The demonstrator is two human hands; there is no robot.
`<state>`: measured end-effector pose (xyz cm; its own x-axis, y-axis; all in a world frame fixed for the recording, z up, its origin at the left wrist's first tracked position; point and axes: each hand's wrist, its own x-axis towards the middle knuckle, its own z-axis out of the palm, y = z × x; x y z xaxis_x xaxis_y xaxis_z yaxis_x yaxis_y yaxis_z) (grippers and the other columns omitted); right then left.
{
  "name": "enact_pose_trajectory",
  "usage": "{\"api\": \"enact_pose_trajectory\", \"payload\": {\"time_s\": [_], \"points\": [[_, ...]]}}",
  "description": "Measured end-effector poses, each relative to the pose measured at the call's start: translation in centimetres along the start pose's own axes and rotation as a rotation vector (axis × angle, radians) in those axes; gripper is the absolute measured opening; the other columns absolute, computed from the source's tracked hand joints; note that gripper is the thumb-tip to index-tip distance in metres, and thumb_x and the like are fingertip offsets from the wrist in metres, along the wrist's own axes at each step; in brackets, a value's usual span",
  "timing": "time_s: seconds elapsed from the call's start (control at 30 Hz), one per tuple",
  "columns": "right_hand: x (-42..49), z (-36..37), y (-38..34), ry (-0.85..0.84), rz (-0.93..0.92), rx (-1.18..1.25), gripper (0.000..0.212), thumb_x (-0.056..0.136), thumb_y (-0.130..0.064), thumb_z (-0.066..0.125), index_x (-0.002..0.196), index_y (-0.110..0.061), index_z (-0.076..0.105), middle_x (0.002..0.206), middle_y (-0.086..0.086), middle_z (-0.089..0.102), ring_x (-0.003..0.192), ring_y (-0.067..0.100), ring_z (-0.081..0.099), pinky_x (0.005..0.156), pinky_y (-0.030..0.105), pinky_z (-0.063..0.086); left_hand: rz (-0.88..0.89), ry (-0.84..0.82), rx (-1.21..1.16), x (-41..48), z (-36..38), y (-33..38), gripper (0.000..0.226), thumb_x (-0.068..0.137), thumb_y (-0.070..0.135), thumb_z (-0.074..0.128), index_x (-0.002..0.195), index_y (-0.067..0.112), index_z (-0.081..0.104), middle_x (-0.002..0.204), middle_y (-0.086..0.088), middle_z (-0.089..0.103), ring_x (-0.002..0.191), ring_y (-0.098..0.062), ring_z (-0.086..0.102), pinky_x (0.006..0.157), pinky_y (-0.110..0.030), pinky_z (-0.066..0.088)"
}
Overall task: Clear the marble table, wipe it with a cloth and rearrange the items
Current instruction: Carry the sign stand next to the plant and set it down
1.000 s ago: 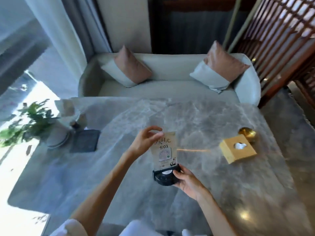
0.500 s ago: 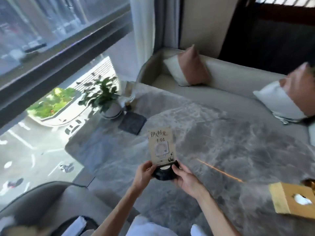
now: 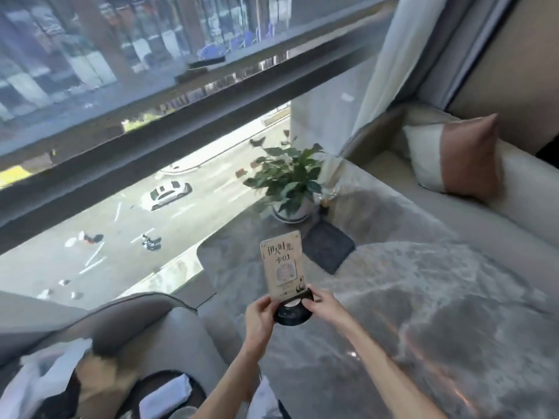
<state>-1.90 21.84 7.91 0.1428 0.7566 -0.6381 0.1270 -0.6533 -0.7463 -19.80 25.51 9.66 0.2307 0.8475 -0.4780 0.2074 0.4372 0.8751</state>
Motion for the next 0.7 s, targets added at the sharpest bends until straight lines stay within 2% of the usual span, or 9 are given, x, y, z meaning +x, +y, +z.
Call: {"api": "enact_pose_trajectory", "payload": {"time_s": [0.07,0.17,0.2,0.27,0.37,0.43,0.53,0.6,0.7], "points": [[3.3,1.7,-2.3,-0.033,0.006,-0.055,0.047,0.084,-0.025,0.069,0.128,-0.020,0.054,0.125,0.000,0.066,0.115,0.014,0.061,0.097,0.023,0.049,-0.004,0.033,0.007,3.5,-2.1,0.2,0.022,0.091,0.007,0.059,0.094,0.015,0.079,0.090,-0.008,0.079,0.090,-0.028,0.074,0.082,-0.052,0.059],[7.8,3.6,-5.4,-0.047,-0.011,-0.119,0.066,0.070,-0.015,0.083,0.125,-0.017,0.047,0.115,-0.005,0.063,0.108,0.009,0.060,0.087,0.008,0.046,-0.016,0.038,-0.005,8.9,-4.1,0.7,0.025,0.092,0.004,0.058,0.093,0.017,0.079,0.091,-0.008,0.079,0.088,-0.025,0.073,0.081,-0.044,0.060],[9.5,4.0,-5.8,-0.039,-0.021,-0.136,0.078,0.063,-0.014,0.085,0.128,-0.016,0.044,0.120,-0.004,0.060,0.113,0.011,0.058,0.091,0.011,0.045,-0.013,0.032,-0.011,10.7,-4.6,0.9,0.025,0.093,0.004,0.058,0.094,0.016,0.079,0.091,-0.007,0.079,0.088,-0.023,0.072,0.080,-0.041,0.059],[12.9,4.4,-6.1,-0.013,-0.059,-0.191,0.096,0.050,-0.024,0.086,0.134,-0.025,0.039,0.130,-0.006,0.057,0.121,0.011,0.054,0.105,0.029,0.043,0.017,0.028,0.006,14.2,-5.3,1.2,0.024,0.093,0.004,0.058,0.094,0.014,0.079,0.090,-0.004,0.079,0.086,-0.016,0.071,0.077,-0.032,0.058],[19.6,3.8,-4.2,0.033,-0.092,-0.254,0.102,0.042,-0.039,0.081,0.133,-0.040,0.037,0.131,-0.012,0.056,0.122,0.010,0.052,0.106,0.042,0.044,0.052,-0.002,0.050,19.0,-5.7,1.1,0.023,0.092,0.000,0.059,0.089,0.012,0.078,0.081,-0.005,0.078,0.078,-0.002,0.068,0.068,-0.015,0.051],[21.5,3.4,-5.6,0.084,-0.123,-0.309,0.106,0.046,-0.037,0.081,0.139,-0.040,0.030,0.138,-0.011,0.052,0.128,0.012,0.048,0.109,0.043,0.040,0.084,-0.015,0.072,21.8,-5.8,0.9,0.026,0.091,0.000,0.060,0.094,0.016,0.080,0.087,0.001,0.079,0.083,-0.007,0.072,0.074,-0.021,0.055],[22.8,3.3,-8.8,0.114,-0.212,-0.394,0.112,0.062,-0.023,0.085,0.152,-0.026,0.019,0.152,-0.007,0.035,0.140,0.012,0.032,0.116,0.034,0.028,0.125,-0.043,0.105,25.3,-6.6,0.6,0.025,0.089,0.003,0.064,0.093,0.023,0.079,0.089,0.009,0.079,0.084,-0.008,0.071,0.075,-0.024,0.056],[24.2,3.2,-9.3,0.120,-0.256,-0.432,0.106,0.069,-0.018,0.084,0.152,-0.020,0.017,0.146,-0.014,0.030,0.136,0.005,0.025,0.110,0.023,0.022,0.156,-0.034,0.137,27.2,-7.1,0.1,0.025,0.089,0.004,0.066,0.091,0.025,0.079,0.088,0.013,0.078,0.082,-0.004,0.071,0.073,-0.023,0.056],[26.3,3.8,-9.4,0.150,-0.306,-0.438,0.104,0.070,-0.017,0.084,0.151,-0.019,0.018,0.149,-0.007,0.035,0.136,0.006,0.028,0.105,0.015,0.021,0.196,0.013,0.167,28.9,-7.6,-0.6,0.018,0.089,0.001,0.065,0.097,0.010,0.079,0.092,0.010,0.077,0.080,0.008,0.066,0.070,-0.013,0.050]]}}
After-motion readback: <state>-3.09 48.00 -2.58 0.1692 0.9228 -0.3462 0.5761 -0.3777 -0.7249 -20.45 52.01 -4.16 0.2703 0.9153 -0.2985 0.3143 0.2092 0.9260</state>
